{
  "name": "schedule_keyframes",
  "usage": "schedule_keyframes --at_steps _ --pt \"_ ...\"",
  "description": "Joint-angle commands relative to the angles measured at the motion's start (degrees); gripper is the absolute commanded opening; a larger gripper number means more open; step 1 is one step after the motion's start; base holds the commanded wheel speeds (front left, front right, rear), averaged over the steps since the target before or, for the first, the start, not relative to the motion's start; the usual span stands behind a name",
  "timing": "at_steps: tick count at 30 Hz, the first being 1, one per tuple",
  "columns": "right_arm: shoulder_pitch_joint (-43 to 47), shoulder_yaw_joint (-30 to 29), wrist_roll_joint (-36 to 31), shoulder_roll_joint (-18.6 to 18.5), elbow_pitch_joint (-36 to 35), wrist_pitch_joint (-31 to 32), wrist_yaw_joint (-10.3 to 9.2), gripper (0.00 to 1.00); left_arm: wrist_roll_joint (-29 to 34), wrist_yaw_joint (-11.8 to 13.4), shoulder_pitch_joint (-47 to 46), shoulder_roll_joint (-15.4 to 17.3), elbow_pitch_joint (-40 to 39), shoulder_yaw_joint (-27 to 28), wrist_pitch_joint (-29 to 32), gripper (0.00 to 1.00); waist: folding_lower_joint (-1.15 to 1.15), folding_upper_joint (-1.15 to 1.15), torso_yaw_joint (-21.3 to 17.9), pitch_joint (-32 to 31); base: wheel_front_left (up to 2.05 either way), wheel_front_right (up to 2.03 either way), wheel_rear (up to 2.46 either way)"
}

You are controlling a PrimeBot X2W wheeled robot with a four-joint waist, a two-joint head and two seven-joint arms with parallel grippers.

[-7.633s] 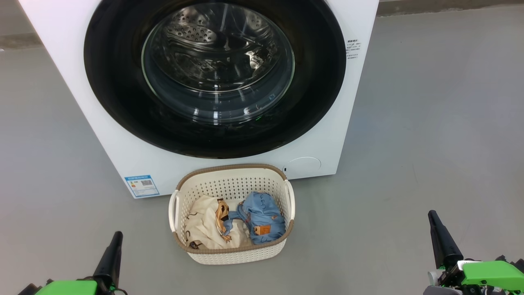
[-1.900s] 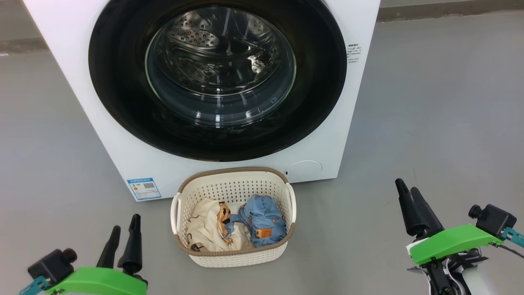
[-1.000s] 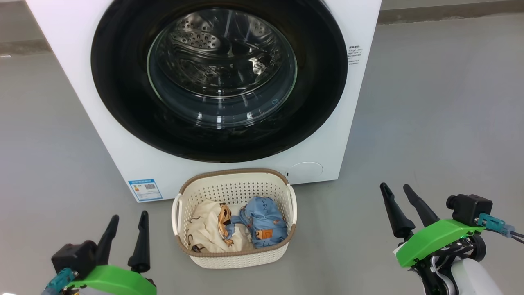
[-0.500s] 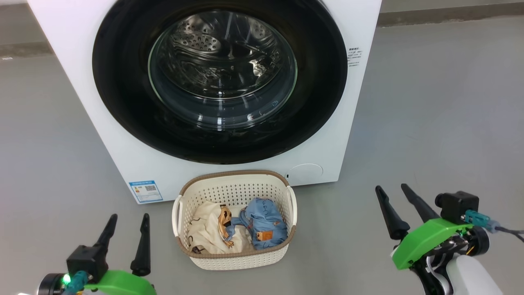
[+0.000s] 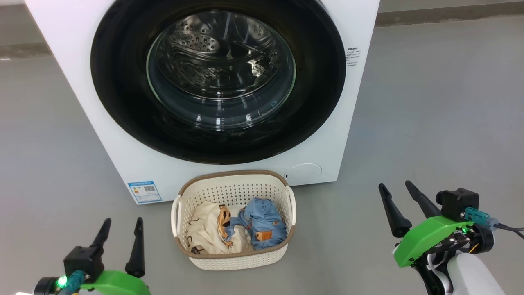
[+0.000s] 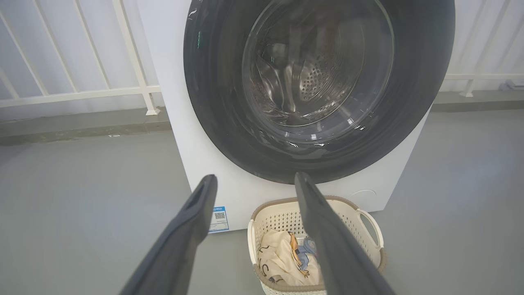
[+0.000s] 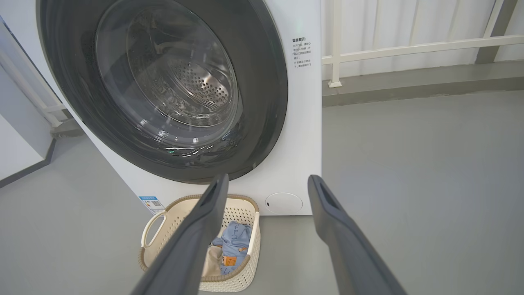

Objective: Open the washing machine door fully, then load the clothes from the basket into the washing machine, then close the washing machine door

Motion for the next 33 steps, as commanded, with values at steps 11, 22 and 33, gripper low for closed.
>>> schedule_keyframes --at_steps 11,22,33 --pt "-1.86 -0.45 -2.17 1.08 -1.80 -0.25 0.09 1.00 -0.25 1.92 -3.39 0.69 0.35 3.30 -0.52 1.00 0.00 0.00 -0.09 0.17 0.00 0.00 0.00" --pt "-1.98 -0.85 -2.34 1.56 -1.86 -0.46 0.09 1.00 -0.51 1.90 -4.10 1.36 0.62 3.18 -0.52 1.00 0.00 0.00 -0.44 0.38 0.00 0.00 0.00" --pt "-2.07 -1.01 -1.91 1.62 -1.90 -0.90 0.09 1.00 -0.48 2.08 -4.68 2.17 0.65 2.77 -0.52 1.00 0.00 0.00 -0.46 0.99 0.10 0.10 -0.21"
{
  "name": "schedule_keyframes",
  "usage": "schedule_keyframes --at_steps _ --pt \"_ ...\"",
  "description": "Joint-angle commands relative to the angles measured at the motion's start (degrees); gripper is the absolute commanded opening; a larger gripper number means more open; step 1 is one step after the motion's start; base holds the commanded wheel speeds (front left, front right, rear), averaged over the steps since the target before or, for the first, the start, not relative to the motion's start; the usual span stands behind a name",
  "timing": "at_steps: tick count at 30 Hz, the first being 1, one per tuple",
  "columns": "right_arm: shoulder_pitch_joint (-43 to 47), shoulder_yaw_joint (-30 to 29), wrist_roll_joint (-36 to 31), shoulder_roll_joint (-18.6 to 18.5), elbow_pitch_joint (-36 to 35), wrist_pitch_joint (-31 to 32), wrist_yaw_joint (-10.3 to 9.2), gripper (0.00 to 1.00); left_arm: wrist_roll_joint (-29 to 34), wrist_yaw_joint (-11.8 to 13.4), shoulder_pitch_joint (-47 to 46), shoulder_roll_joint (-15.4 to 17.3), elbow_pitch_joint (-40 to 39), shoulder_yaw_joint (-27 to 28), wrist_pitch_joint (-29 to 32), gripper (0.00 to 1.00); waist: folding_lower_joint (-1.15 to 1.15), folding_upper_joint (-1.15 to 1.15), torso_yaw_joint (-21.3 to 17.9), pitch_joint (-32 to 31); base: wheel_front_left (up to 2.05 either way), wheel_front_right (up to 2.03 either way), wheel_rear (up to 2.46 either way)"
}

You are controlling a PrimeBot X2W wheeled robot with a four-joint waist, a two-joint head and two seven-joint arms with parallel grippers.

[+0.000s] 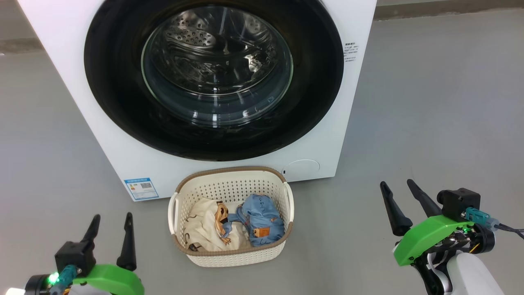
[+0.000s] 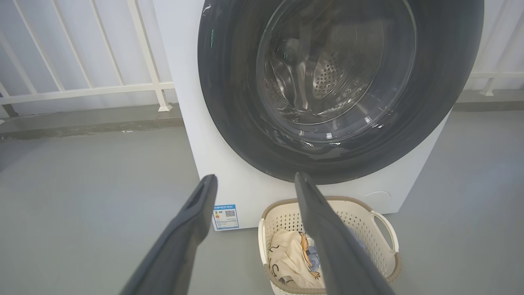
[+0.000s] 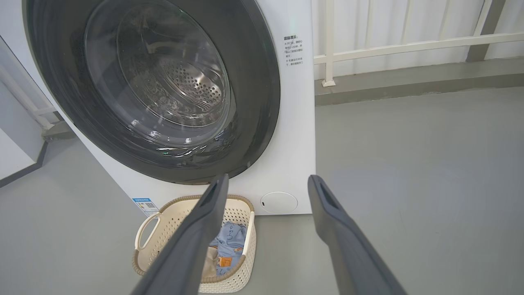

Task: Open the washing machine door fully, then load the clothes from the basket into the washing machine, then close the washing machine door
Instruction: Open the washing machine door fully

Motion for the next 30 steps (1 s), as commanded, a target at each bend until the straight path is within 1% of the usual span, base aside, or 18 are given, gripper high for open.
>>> schedule_keyframes --at_steps 1,7,16,18,24,30 --pt "-2.05 0.86 0.09 0.23 -1.60 -0.65 0.08 1.00 -0.15 0.51 -3.18 1.61 -1.18 1.70 -0.38 1.00 0.00 0.00 0.04 0.07 0.46 0.46 -0.93" --pt "-2.08 0.84 0.22 0.09 -1.49 -0.71 0.08 1.00 -0.39 0.72 -3.17 1.56 -1.44 1.54 -0.38 1.00 0.00 0.00 0.16 0.36 0.74 0.74 -1.48" --pt "-2.33 0.97 0.43 -0.18 -1.58 -0.69 0.08 1.00 -0.94 1.00 -3.34 1.47 -1.74 1.52 -0.38 1.00 0.00 0.00 0.27 0.99 1.19 1.19 -2.37" --pt "-2.34 0.89 0.52 -0.20 -1.57 -0.77 0.08 1.00 -1.65 0.69 -3.56 1.21 -2.69 2.01 -0.38 1.00 0.00 0.00 0.32 1.08 1.20 1.20 -2.39" --pt "-2.41 0.78 0.96 -0.13 -1.47 -1.11 0.08 1.00 -0.82 1.11 -3.12 1.15 -4.57 2.50 -0.38 1.00 0.00 0.00 0.37 1.20 0.93 0.93 -1.85" --pt "-2.62 0.79 1.38 -0.23 -1.44 -1.72 0.08 1.00 -0.49 -0.44 -2.26 0.95 -6.12 2.27 -0.38 1.00 0.00 0.00 0.44 1.34 0.49 0.49 -0.99"
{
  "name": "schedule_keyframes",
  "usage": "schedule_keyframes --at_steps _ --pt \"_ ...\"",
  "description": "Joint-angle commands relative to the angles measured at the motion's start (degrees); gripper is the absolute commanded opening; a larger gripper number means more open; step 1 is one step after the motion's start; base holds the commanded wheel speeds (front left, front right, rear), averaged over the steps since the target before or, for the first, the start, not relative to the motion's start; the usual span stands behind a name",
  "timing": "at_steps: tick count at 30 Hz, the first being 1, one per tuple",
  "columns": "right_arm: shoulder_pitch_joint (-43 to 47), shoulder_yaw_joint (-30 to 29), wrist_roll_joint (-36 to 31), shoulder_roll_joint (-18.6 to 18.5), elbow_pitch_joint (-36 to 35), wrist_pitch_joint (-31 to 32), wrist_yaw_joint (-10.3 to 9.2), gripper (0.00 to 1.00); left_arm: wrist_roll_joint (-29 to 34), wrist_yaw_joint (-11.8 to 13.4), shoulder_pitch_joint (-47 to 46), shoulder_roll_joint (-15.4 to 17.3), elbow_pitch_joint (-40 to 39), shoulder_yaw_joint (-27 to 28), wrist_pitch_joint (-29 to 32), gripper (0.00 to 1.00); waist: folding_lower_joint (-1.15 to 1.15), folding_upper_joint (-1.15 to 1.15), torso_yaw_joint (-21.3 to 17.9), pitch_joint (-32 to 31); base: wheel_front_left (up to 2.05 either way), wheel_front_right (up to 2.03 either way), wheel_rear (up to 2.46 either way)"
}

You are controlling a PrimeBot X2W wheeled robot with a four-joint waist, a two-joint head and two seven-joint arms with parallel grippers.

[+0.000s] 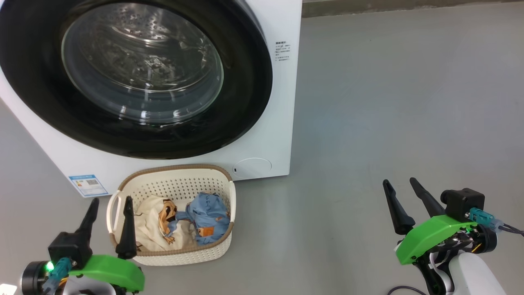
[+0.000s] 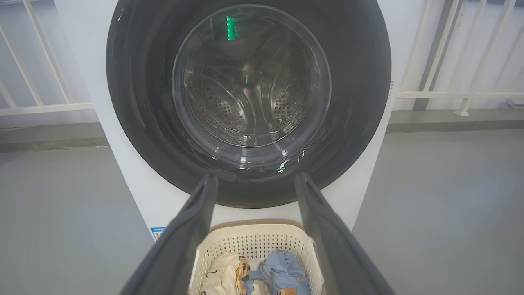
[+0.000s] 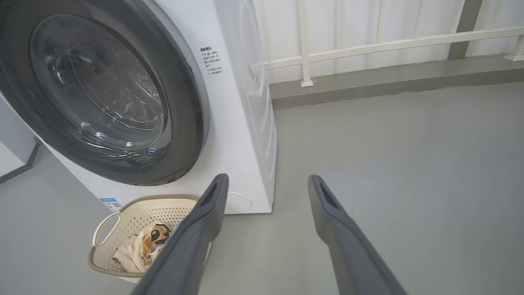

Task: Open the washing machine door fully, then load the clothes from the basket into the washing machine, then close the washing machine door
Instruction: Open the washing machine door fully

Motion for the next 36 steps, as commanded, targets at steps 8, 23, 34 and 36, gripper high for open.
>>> schedule_keyframes --at_steps 8,23,34,36 --pt "-2.68 1.24 0.93 -0.15 -1.02 -0.90 0.08 1.00 1.22 -0.43 -0.43 0.75 -2.69 2.08 -0.37 1.00 0.00 0.00 -0.13 -0.32 0.05 0.05 -0.11" --pt "-2.38 1.18 0.79 -0.37 -0.92 -1.32 0.08 1.00 2.09 -0.64 0.02 0.25 -2.92 2.61 -0.37 1.00 0.00 0.00 -0.25 -0.14 0.00 0.00 0.00" --pt "-2.54 0.90 0.67 -0.65 -0.99 -1.68 0.08 1.00 2.53 -0.59 -0.10 -0.30 -3.77 2.81 -0.37 1.00 0.00 0.00 0.22 0.73 0.00 0.00 0.00" --pt "-2.66 0.90 0.63 -0.67 -1.05 -1.73 0.08 1.00 2.53 -0.63 -0.12 -0.36 -3.83 2.82 -0.37 1.00 0.00 0.00 0.27 0.80 0.00 0.00 0.00"
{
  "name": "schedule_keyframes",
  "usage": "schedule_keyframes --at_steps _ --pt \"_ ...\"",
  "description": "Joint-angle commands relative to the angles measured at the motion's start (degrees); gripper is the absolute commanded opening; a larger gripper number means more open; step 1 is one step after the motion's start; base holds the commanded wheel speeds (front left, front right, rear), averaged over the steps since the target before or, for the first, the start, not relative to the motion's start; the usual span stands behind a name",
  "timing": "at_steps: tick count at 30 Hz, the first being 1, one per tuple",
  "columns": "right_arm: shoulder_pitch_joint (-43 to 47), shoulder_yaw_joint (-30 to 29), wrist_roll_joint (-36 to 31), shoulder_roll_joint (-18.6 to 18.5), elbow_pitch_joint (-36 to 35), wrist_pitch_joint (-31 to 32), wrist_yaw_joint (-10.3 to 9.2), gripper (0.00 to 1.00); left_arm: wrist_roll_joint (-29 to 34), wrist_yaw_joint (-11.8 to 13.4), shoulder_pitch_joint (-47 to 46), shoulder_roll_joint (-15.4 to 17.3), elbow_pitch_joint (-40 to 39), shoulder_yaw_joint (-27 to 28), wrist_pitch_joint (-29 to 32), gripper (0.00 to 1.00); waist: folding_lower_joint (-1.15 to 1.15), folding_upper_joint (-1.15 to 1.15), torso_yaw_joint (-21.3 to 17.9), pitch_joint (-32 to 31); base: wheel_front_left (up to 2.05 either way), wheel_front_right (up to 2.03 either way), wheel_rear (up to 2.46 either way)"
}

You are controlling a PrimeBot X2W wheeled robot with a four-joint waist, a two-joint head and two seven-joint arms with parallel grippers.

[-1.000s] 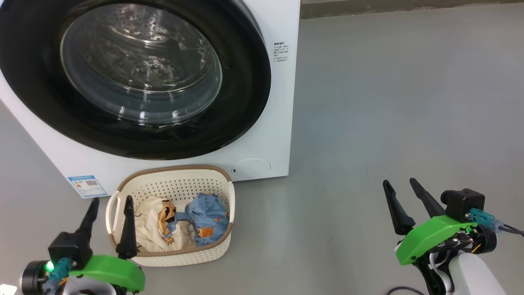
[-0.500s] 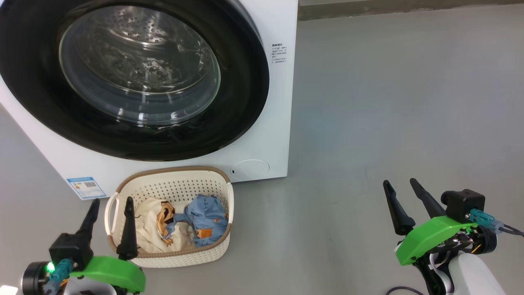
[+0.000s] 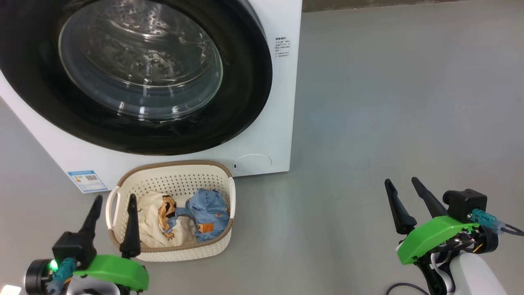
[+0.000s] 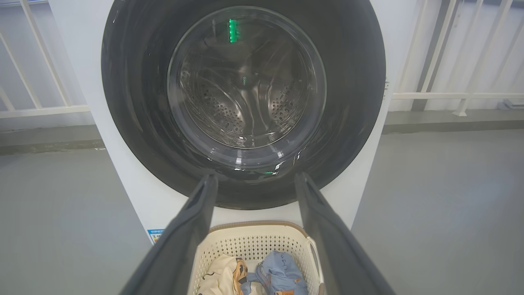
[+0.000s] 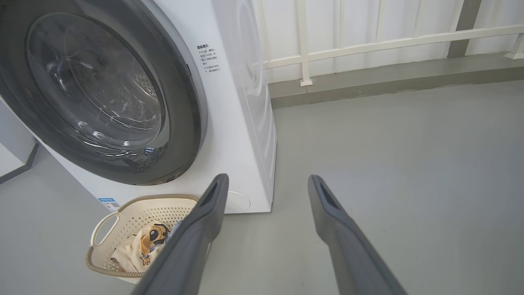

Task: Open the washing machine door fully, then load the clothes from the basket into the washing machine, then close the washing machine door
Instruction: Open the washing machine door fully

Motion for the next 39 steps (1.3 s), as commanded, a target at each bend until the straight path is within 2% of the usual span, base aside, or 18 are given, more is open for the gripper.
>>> schedule_keyframes --at_steps 1,8,15,21,27,28,29,30,31,32,39 --pt "-2.79 0.85 0.29 -0.43 -1.54 -0.59 0.08 1.00 0.42 -0.11 -0.66 1.07 -1.80 2.11 -0.37 1.00 0.00 0.00 0.09 0.13 0.00 0.00 0.00" --pt "-5.97 1.09 1.04 -1.01 -3.12 -1.07 0.08 1.00 0.45 -0.03 -0.30 0.23 -3.85 1.99 -0.37 1.00 0.00 0.00 0.57 1.65 0.00 0.00 0.00" --pt "-13.92 0.21 4.32 -2.38 -5.59 -0.37 0.08 1.00 0.37 -0.19 -0.22 -0.62 -4.85 1.20 -0.37 1.00 0.00 0.00 1.81 3.36 0.00 0.00 0.00" --pt "-22.25 -3.35 11.01 -2.60 -5.87 0.54 0.08 1.00 0.28 -0.48 -0.70 -1.01 -4.31 0.64 -0.37 1.00 0.00 0.00 3.51 4.46 0.00 0.00 0.00" --pt "-30.20 -9.76 21.23 -1.33 -3.00 1.80 0.08 1.00 0.18 -0.79 -1.36 -1.30 -3.84 -0.17 -0.37 1.00 0.00 0.00 5.31 5.75 0.00 0.00 0.00" --pt "-31.36 -11.14 23.04 -0.96 -2.09 2.17 0.08 0.96 0.18 -0.86 -1.56 -1.32 -3.72 -0.25 -0.37 1.00 0.00 0.00 5.57 6.00 0.00 0.00 0.00" --pt "-32.52 -12.28 24.57 -0.72 -1.19 2.57 0.08 0.73 0.20 -0.93 -1.75 -1.35 -3.63 -0.34 -0.37 1.00 0.00 0.00 5.82 6.30 0.00 0.00 0.00" --pt "-33.67 -13.70 26.39 -0.31 -0.13 2.93 0.08 0.45 0.23 -1.01 -1.95 -1.37 -3.56 -0.45 -0.37 1.00 0.00 0.00 6.07 6.57 0.00 0.00 0.00" --pt "-34.77 -15.00 27.92 0.00 0.96 3.33 0.08 0.12 0.27 -1.06 -2.13 -1.39 -3.51 -0.55 -0.37 1.00 0.00 0.00 6.29 6.87 0.00 0.00 0.00" --pt "-35.79 -15.92 29.10 0.19 1.82 3.67 0.08 0.00 0.31 -1.11 -2.33 -1.42 -3.47 -0.67 -0.37 1.00 0.00 0.00 6.54 7.21 0.00 0.00 0.00" --pt "-41.42 -22.78 36.84 1.75 8.73 6.01 0.08 0.00 0.24 -1.32 -3.95 -1.56 -3.11 -1.92 -0.37 1.00 0.00 0.00 8.12 9.82 0.00 0.00 0.00"
